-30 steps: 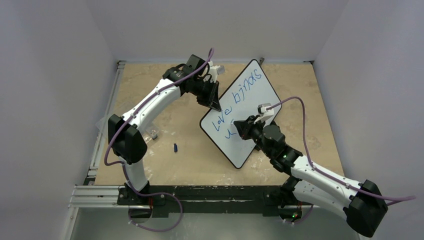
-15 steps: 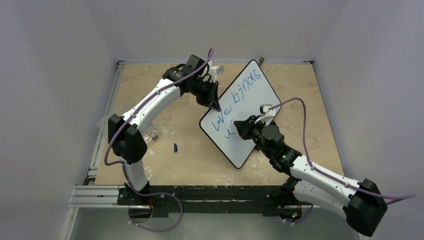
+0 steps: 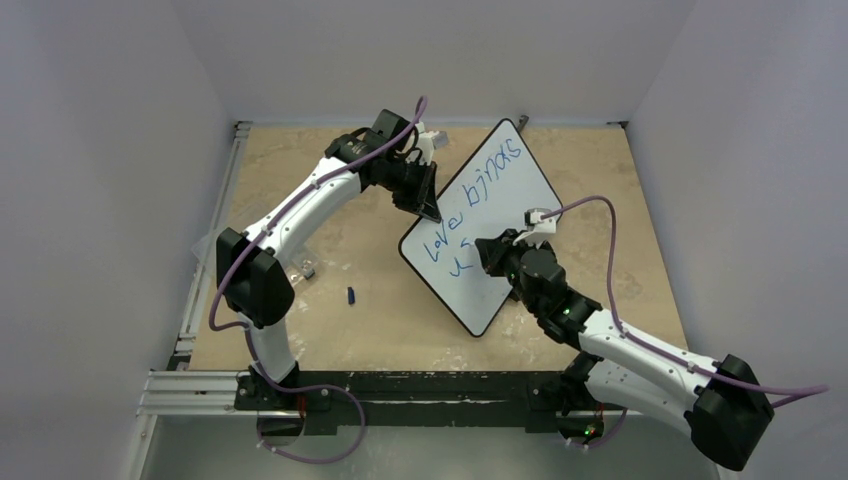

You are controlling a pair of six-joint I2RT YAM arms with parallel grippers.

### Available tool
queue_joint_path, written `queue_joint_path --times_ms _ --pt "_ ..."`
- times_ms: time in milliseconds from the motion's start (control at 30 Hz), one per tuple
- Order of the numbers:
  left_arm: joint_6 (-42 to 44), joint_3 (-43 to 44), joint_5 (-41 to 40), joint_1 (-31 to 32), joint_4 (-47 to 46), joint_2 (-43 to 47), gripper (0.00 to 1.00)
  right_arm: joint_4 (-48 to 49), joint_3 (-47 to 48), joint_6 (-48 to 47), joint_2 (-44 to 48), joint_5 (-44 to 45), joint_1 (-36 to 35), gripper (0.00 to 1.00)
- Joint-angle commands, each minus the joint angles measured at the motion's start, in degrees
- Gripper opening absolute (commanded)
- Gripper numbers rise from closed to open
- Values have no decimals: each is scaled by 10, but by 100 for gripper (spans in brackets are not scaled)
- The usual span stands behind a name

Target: Write a sentence on the whiteboard

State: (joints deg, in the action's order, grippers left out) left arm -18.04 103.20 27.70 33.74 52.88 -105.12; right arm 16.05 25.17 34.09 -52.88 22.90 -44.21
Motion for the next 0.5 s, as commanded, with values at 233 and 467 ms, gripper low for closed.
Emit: queue_joint_path --times_ms 233,467 --pt "43 -18 -53 27 13 -22 0 -80 0 9 -16 14 -1 0" --pt "44 -18 -54 28 12 -19 0 -107 -12 23 7 0 -1 0"
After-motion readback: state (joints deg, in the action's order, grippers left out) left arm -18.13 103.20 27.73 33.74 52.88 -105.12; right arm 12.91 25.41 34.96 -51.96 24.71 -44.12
